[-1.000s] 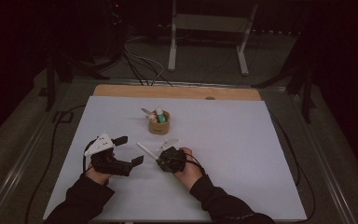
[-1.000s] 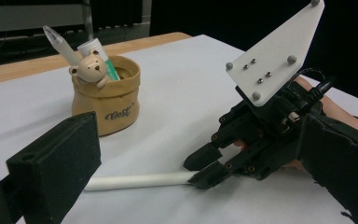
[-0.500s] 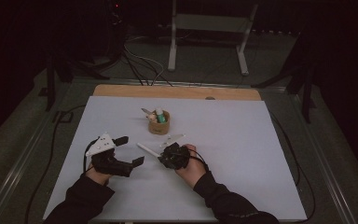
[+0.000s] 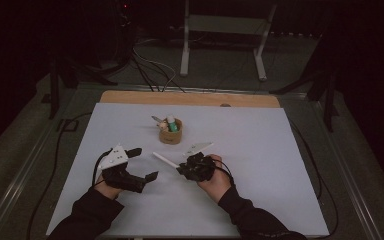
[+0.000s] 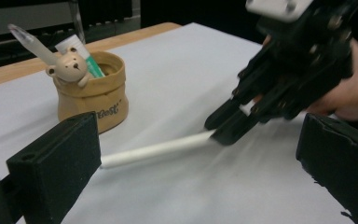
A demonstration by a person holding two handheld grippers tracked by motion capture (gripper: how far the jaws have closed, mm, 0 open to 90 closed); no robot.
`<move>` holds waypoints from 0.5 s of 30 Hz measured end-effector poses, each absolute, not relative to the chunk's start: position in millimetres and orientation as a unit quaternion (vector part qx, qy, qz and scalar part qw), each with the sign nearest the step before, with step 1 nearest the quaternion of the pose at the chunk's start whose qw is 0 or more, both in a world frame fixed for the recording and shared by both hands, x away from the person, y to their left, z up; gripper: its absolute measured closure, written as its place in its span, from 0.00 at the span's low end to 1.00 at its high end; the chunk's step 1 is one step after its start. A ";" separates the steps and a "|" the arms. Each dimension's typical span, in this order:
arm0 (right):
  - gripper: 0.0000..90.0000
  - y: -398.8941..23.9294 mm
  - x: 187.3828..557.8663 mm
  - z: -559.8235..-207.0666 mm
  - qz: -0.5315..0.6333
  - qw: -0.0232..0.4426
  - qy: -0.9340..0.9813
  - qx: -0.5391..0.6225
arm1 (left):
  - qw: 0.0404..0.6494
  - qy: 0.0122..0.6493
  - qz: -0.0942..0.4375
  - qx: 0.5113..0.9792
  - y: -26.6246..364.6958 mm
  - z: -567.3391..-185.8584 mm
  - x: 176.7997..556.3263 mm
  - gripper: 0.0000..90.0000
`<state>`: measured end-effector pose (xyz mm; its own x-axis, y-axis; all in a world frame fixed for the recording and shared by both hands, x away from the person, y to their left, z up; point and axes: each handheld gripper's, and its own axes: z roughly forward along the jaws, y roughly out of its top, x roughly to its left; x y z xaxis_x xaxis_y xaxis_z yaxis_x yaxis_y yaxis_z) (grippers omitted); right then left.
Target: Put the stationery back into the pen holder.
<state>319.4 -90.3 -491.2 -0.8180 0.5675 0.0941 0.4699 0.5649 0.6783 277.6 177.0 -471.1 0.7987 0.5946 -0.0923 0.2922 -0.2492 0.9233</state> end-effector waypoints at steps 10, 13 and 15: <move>0.87 -109.2 312.1 -485.6 0.359 0.051 0.884 0.294 | 0.526 0.228 0.144 0.806 159.3 -476.4 274.3 0.01; 0.87 -114.9 311.2 -485.2 0.362 0.044 0.882 0.298 | 0.518 0.219 0.149 0.814 155.4 -477.3 273.6 0.01; 0.87 -118.8 311.0 -484.9 0.361 0.041 0.882 0.300 | 0.518 0.217 0.146 0.814 153.9 -477.8 273.6 0.01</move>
<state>311.0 -118.8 -484.9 -0.8172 0.5582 0.1436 0.4989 0.5601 0.6614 273.6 153.9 -477.8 0.8633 0.5045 0.0127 0.2022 -0.3689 0.9072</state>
